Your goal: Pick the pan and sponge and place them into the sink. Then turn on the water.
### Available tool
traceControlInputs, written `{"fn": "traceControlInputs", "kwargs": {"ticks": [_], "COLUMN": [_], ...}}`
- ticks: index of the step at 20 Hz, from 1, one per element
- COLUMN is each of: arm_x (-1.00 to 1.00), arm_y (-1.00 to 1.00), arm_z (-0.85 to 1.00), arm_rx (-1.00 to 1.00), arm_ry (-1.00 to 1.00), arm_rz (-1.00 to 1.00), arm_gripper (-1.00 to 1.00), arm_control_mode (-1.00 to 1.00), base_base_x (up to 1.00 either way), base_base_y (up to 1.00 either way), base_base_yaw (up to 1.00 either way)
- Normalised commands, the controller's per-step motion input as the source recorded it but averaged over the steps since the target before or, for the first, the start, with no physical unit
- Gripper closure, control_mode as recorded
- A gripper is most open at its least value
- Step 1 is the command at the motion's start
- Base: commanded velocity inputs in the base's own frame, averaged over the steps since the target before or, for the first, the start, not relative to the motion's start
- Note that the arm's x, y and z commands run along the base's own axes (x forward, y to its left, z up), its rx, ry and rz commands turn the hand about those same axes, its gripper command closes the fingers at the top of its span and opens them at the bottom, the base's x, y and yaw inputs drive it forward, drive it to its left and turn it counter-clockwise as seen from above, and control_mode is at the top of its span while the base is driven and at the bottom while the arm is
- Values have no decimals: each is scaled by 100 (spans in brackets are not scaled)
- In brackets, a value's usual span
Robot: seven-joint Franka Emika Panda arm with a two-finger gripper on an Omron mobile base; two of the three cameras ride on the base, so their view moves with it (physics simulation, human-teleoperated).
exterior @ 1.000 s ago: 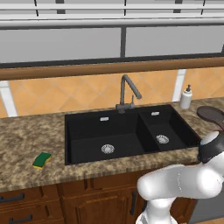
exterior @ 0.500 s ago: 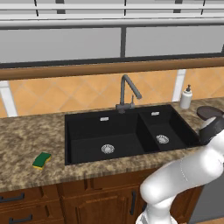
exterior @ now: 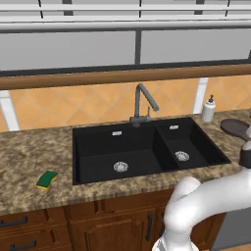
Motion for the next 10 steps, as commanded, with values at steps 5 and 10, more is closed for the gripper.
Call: {"fn": "traceControlInputs", "kwargs": {"ticks": [5, 10], "arm_x": [28, 23], "arm_y": [-27, -26], "arm_z": [-36, -38], "arm_rx": [0, 0], "arm_ry": [7, 5], "arm_rz": [0, 0], "arm_gripper": [-100, -100], "arm_control_mode": [-100, -100], "base_base_x": [0, 0], "base_base_y": [0, 0], "base_base_yaw": [0, 0]}}
